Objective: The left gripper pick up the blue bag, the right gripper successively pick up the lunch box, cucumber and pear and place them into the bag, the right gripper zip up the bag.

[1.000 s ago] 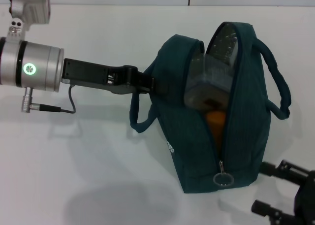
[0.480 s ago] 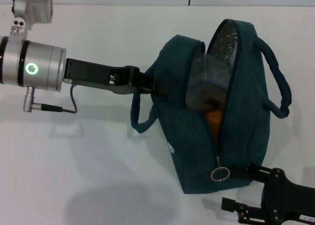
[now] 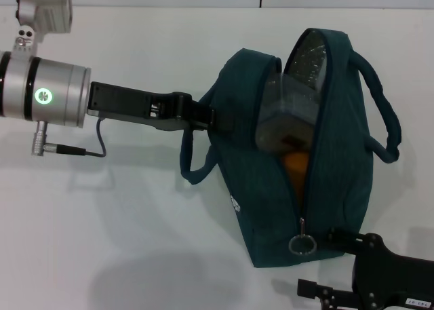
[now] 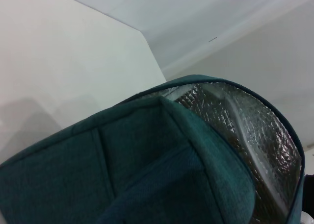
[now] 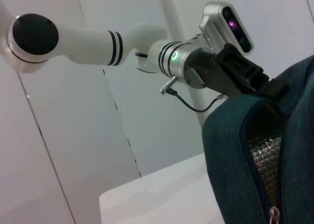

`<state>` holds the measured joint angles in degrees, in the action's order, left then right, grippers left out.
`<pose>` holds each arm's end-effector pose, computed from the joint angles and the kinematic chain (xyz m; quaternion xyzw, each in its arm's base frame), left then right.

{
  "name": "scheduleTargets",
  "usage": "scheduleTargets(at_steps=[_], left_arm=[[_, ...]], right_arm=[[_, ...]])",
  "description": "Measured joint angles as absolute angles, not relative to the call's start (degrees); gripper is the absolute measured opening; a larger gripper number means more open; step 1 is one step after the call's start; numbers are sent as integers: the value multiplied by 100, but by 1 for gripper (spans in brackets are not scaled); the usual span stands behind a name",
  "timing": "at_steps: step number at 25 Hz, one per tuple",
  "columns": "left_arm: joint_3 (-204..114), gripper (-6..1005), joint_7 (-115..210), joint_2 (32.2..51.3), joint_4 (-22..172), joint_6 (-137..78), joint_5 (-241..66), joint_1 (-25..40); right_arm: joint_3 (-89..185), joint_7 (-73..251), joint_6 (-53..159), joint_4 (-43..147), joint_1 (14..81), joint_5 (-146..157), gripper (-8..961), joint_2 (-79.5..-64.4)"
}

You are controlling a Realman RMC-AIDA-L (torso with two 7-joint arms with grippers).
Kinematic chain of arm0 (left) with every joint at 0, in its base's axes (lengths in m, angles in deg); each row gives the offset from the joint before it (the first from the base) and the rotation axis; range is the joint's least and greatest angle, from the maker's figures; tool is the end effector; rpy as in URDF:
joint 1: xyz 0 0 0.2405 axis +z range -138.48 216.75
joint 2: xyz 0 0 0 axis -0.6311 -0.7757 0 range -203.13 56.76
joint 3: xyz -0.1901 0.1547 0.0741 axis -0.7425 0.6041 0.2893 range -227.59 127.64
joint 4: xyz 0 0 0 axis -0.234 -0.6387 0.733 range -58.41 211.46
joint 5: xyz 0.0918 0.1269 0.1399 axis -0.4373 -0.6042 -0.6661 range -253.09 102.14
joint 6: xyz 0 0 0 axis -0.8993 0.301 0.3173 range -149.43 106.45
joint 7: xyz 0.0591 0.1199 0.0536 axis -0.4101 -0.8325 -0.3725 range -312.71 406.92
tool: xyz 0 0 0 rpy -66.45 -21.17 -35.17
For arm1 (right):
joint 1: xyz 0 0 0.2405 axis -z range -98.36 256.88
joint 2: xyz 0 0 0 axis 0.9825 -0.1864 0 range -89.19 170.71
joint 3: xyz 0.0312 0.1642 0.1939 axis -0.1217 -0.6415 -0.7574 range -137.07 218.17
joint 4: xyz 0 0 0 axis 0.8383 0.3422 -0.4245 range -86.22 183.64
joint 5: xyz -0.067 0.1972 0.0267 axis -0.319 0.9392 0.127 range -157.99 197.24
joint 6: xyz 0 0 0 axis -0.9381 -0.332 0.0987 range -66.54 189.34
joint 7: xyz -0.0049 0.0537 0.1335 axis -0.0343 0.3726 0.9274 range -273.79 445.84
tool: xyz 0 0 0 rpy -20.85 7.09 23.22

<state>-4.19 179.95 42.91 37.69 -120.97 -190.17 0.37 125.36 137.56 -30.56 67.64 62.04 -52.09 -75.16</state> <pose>-0.2042 0.3442 0.0088 0.8239 0.5207 0.2049 0.0900 0.2854 0.2153 -0.0633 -0.9261 0.1623 0.3371 0.0484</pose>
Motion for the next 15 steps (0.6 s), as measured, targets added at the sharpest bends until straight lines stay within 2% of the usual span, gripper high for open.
scheduleTargets(at_steps=[14, 15], left_arm=[[-418, 40, 17990, 4301, 3756, -12098, -19002, 38], [-418, 40, 17984, 4300, 3756, -12098, -19001, 38]], right_arm=[[12545, 13762, -2886, 6762, 6031, -5224, 659, -7499], [12545, 13762, -2886, 6762, 6025, -5225, 610, -7499]])
